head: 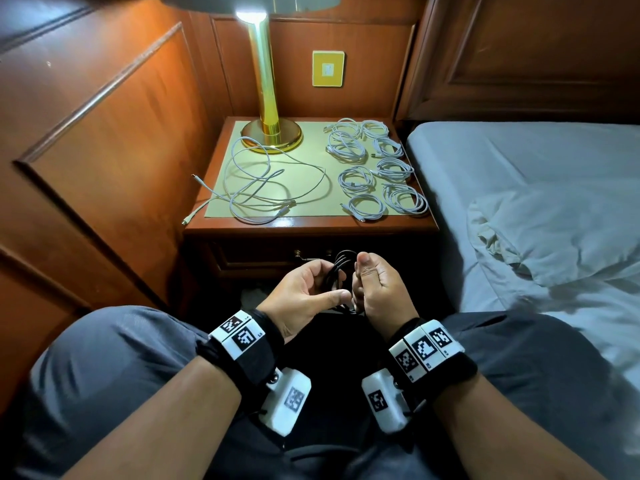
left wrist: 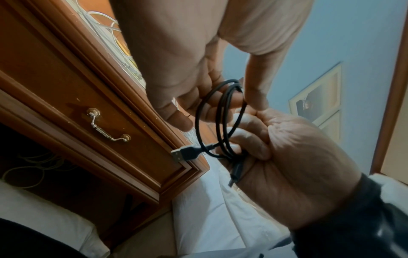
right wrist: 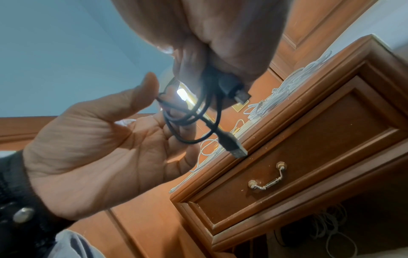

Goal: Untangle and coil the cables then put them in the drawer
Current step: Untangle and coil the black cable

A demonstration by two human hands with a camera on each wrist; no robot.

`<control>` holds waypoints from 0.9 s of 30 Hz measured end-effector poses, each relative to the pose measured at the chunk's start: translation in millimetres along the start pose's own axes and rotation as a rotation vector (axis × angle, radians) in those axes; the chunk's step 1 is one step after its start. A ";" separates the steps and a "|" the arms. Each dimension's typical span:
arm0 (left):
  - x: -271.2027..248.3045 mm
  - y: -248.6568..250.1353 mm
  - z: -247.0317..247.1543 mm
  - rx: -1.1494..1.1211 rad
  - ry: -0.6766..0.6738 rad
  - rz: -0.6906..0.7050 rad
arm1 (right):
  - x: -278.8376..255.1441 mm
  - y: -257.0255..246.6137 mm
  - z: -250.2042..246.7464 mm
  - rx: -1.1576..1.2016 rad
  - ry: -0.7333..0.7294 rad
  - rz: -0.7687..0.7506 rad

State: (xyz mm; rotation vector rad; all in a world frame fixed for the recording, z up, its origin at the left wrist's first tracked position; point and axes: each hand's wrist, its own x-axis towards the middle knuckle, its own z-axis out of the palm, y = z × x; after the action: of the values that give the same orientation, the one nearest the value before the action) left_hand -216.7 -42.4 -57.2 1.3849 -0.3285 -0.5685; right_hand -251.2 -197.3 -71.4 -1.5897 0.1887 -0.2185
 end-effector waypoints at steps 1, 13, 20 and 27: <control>-0.2 0.4 -0.2 0.011 0.001 0.001 | 0.1 0.4 -0.2 -0.015 0.001 -0.006; 0.9 3.8 1.6 0.214 0.096 -0.025 | -2.0 0.6 -2.3 -0.279 0.019 -0.128; 4.9 3.0 3.4 0.253 0.195 -0.062 | -6.2 -5.7 -1.0 -0.418 0.030 -0.224; 5.8 1.1 -1.2 0.409 0.278 -0.009 | -7.0 -2.6 -0.1 -0.450 0.036 -0.257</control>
State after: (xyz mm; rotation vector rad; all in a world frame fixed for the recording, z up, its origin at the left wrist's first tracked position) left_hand -211.1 -44.5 -56.9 1.8369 -0.2200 -0.3172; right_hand -258.1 -195.5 -69.0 -2.0595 0.0614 -0.4264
